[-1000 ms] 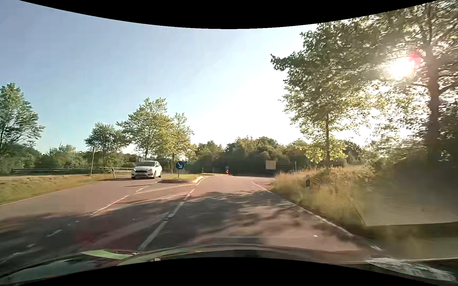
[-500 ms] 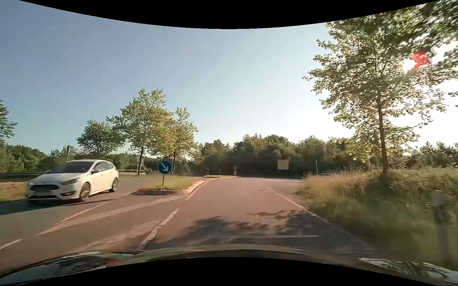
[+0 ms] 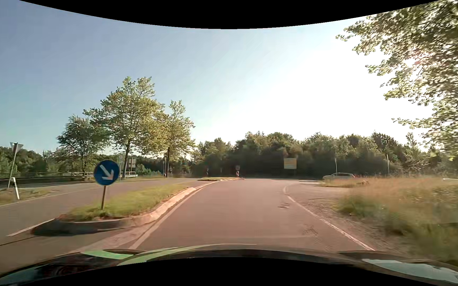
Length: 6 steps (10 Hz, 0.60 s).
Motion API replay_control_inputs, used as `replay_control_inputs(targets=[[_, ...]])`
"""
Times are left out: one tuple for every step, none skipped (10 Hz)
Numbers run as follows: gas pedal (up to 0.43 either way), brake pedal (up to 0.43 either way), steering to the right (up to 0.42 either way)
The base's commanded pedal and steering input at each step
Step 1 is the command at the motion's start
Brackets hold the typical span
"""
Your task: Follow the waypoints while adhering to traffic rules and regulations
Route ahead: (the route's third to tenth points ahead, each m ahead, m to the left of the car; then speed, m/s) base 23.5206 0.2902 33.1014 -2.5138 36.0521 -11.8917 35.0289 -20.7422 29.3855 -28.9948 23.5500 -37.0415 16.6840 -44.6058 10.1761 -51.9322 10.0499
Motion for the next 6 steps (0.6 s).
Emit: replay_control_inputs(targets=[[0.02, 0.0, 0.016], [0.0, 0.0, 0.025], [0.0, 0.0, 0.033], [0.0, 0.0, 0.039], [0.0, 0.0, 0.043], [0.0, 0.0, 0.045]])
